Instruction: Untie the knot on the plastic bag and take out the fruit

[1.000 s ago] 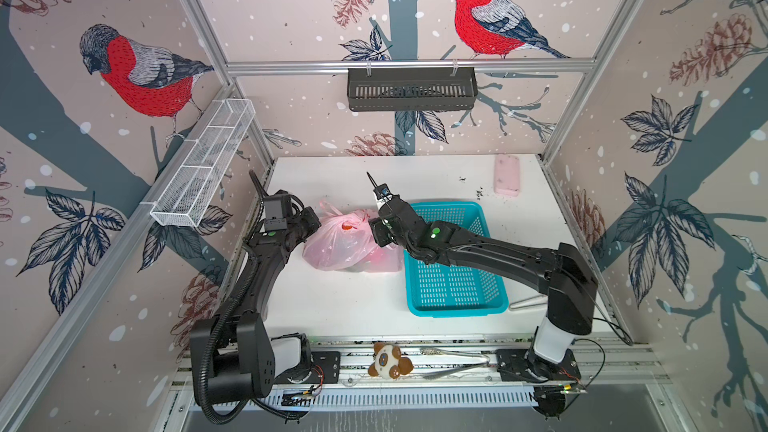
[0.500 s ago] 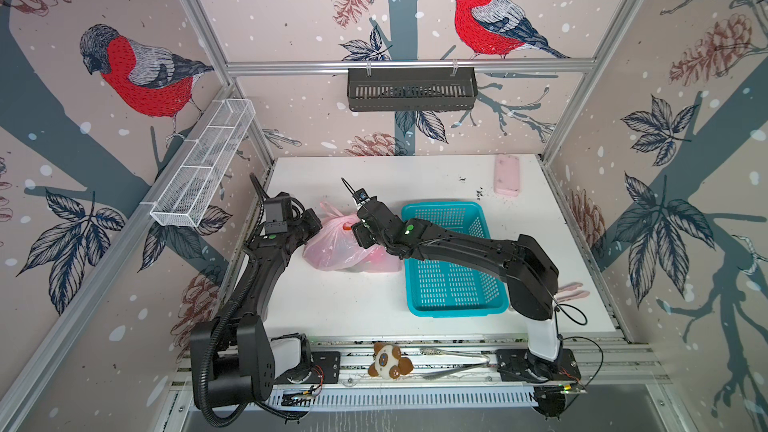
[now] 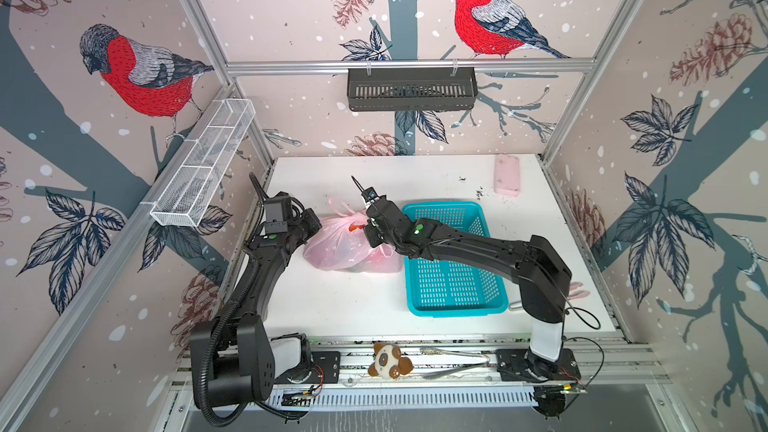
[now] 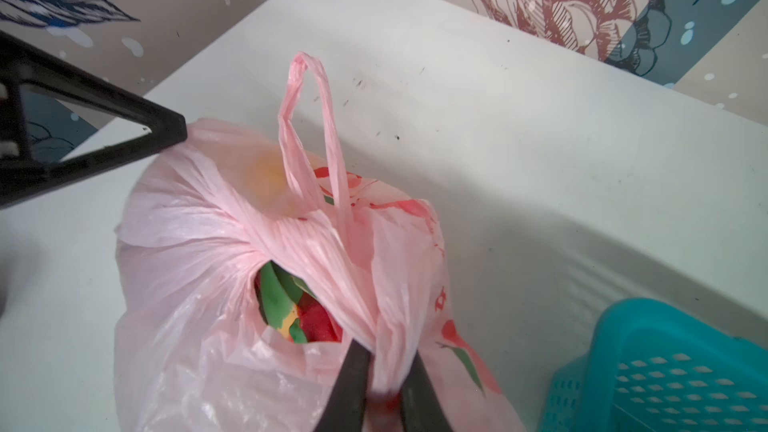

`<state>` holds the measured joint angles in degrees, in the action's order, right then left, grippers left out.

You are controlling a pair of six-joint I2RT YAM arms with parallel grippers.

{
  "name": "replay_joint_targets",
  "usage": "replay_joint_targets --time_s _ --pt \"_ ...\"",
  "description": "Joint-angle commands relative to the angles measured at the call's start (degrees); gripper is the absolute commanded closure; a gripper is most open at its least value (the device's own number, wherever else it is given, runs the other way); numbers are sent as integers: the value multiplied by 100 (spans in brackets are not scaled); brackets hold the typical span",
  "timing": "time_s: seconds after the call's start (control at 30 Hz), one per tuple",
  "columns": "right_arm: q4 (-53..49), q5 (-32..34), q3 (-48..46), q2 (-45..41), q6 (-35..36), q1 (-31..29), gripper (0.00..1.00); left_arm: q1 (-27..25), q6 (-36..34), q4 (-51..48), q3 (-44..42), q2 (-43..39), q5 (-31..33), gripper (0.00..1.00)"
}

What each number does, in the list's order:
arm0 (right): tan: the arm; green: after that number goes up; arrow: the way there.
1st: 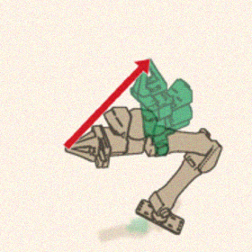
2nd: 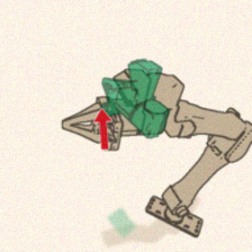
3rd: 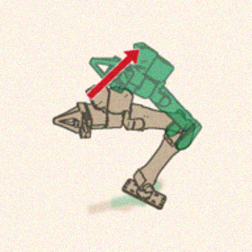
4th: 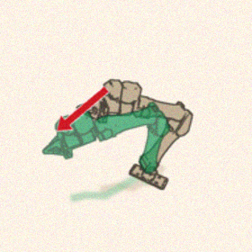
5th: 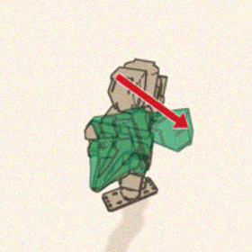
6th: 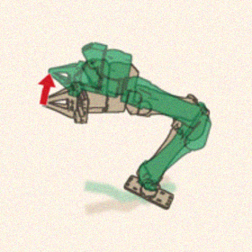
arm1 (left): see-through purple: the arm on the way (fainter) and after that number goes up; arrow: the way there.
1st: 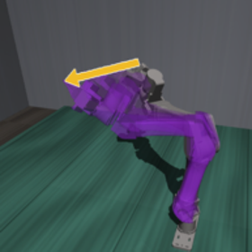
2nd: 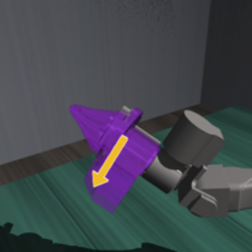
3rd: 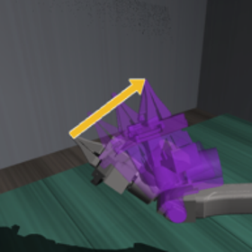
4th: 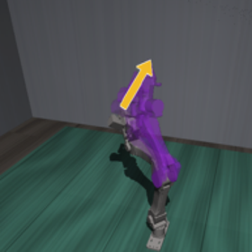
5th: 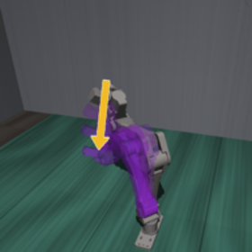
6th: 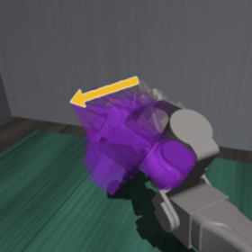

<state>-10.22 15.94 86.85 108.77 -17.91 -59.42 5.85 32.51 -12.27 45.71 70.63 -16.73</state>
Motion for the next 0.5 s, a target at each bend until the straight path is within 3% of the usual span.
replay_joint_targets --time_s 0.0,0.33,0.47 --pt "192 -130 -224 -275 -148 101 86 22 -61 234 -10 5 396 100" --pt "733 -1229 -1291 -1056 -336 605 85 33 -25 182 13 39 848 100" --pt "763 -1537 -1313 -1033 -178 638 85 30 -185 217 115 13 352 100"
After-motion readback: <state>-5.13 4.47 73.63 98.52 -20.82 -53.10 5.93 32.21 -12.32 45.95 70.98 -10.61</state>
